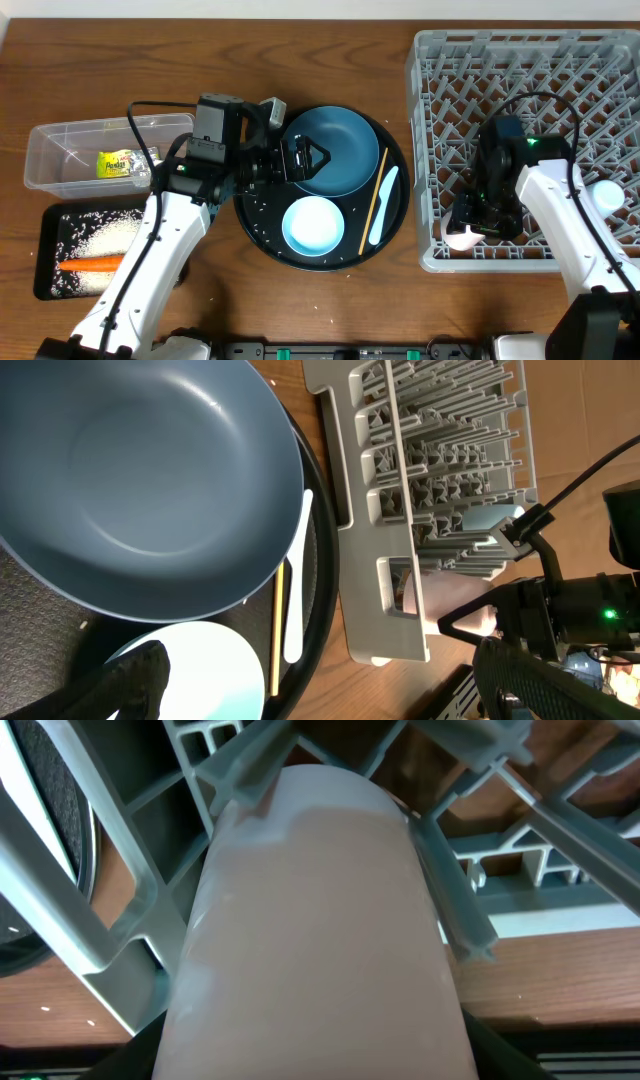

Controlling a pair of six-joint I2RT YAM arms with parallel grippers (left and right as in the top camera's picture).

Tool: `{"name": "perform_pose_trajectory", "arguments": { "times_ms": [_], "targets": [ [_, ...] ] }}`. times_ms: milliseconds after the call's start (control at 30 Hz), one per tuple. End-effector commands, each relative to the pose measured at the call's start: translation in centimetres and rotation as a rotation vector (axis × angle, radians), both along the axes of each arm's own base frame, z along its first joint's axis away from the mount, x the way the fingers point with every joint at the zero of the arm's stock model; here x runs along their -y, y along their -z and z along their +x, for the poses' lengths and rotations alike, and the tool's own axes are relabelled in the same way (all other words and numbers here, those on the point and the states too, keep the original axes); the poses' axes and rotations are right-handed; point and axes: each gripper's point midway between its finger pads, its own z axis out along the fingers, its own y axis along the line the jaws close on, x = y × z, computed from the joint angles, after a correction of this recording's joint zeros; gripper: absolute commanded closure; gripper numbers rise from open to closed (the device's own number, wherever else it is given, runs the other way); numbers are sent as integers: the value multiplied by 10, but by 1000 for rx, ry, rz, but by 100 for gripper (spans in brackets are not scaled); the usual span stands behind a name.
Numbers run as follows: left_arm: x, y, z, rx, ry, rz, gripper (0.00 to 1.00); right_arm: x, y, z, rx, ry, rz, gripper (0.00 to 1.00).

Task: Sort waste into correct bins and load items into the dishwasher rack
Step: 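Lower the pink cup into the rack and release it, then move the left gripper down to the light blue bowl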

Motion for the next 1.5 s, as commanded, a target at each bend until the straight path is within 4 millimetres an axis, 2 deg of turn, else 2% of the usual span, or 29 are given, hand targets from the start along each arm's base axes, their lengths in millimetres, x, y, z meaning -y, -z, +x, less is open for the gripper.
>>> {"name": "perform_pose_trajectory", "arguments": {
  "times_ms": [0, 67, 100, 133, 200, 267, 633, 767, 867, 1067, 1100, 1167, 1233, 1267, 1467],
  "targets": [
    [-2, 3, 1, 1, -5, 10, 2, -1, 4, 0, 4, -11, -10, 99],
    [-2, 3, 1, 1, -5, 10, 2, -1, 7, 0, 5, -11, -10, 99],
    [-2, 3, 1, 2, -5, 10, 2, -1, 7, 0, 5, -11, -10, 93],
    [-2, 3, 1, 1, -5, 10, 2, -1, 7, 0, 5, -11, -10, 84],
    [-2, 3, 1, 1, -5, 10, 2, -1, 7, 0, 5, -11, -10, 57],
    [-2, 3, 1, 1, -5, 10, 2, -1, 7, -1, 2, -11, -10, 39],
    [-2, 3, 1, 1, -5, 10, 2, -6, 5, -9, -31, -23, 28, 28],
    [-2, 3, 1, 1, -5, 10, 2, -6, 1, -9, -33, -31, 29, 27],
    [-2, 3, 1, 1, -5, 10, 2, -6, -13, -5, -25, -36, 30, 27],
    [-2, 3, 1, 1, -5, 10, 2, -7, -59, 8, 26, -37, 34, 27],
    [-2, 3, 1, 1, -5, 10, 2, -8, -67, 11, 40, -37, 35, 19],
    [-2, 3, 1, 1, -5, 10, 2, -8, -77, 16, 68, -37, 38, 12],
    [-2, 3, 1, 1, -5, 10, 2, -9, -82, 22, 96, -38, 40, 8],
    [-2, 3, 1, 2, -5, 10, 2, -10, -82, 24, 105, -40, 42, 1],
    [-2, 3, 1, 1, -5, 10, 2, -11, -82, 29, 126, -44, 42, 1]
  ]
}}
